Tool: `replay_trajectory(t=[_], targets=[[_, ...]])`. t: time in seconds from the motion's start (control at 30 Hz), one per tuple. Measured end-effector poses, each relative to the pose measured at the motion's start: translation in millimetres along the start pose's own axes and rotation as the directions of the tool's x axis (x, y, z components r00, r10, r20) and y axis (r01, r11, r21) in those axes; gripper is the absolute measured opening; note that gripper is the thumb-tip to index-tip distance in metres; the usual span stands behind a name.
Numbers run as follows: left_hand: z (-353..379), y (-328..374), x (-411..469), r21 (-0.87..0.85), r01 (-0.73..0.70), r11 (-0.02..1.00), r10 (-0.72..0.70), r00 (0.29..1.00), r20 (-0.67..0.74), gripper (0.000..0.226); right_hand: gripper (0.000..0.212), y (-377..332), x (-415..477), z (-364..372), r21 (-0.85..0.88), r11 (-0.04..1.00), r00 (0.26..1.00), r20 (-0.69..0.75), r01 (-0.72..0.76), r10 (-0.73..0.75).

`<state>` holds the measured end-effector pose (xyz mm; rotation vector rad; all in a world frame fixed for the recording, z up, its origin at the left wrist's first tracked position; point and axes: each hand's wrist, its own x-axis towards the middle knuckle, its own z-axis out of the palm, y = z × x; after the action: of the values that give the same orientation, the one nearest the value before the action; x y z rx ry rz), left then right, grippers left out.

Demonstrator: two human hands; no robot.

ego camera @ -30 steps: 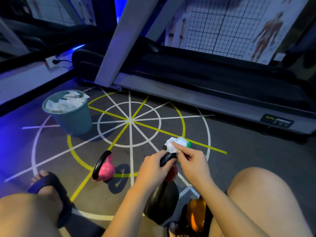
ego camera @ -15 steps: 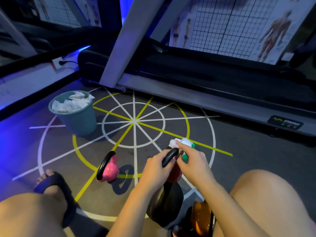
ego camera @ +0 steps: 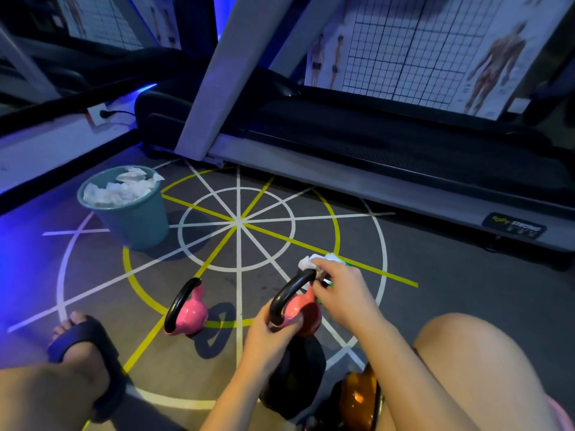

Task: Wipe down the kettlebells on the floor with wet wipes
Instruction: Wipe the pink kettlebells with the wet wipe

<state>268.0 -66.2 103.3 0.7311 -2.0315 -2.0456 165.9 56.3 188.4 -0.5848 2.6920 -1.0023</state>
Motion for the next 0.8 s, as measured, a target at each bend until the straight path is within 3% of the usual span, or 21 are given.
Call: replay_trajectory(t=[0.13, 0.23, 0.47, 0.6, 0.73, 0.8], targets=[[10.5, 0.5, -4.7, -0.036, 0.011, 0.999, -0.008, 0.996, 0.085, 0.047, 0.041, 0.0, -5.0, 1.0, 0.045, 0.997, 0.998, -0.016, -0.067, 0.068], [12.7, 2.2, -3.8, -0.036, -0.008, 0.999, 0.01, 0.999, 0.041, 0.049, 0.044, -3.0, -10.3, 0.6, 0.051, 0.996, 0.996, -0.025, -0.079, 0.081], [-6.6, 10.5, -4.8, 0.212, -0.092, 0.973, 0.072, 0.992, 0.1, 0.035, 0.044, 2.5, -12.6, 0.2, 0.114, 0.987, 0.993, 0.027, -0.113, 0.111], [-11.5, 13.9, -4.1, 0.259, -0.067, 0.964, 0.04, 0.994, 0.105, 0.038, 0.037, 9.8, -8.9, -11.1, 0.128, 0.986, 0.992, 0.085, -0.103, 0.092], [-13.4, 15.2, 4.2, 0.338, -0.038, 0.94, -0.02, 0.986, 0.165, 0.042, 0.03, 12.2, -8.2, -14.1, 0.176, 0.974, 0.989, 0.01, -0.146, 0.146], [-13.0, 15.0, 6.2, 0.346, -0.037, 0.937, -0.021, 0.986, 0.163, 0.042, 0.036, 4.4, -12.1, -8.1, 0.151, 0.985, 0.995, -0.033, -0.084, 0.09]])
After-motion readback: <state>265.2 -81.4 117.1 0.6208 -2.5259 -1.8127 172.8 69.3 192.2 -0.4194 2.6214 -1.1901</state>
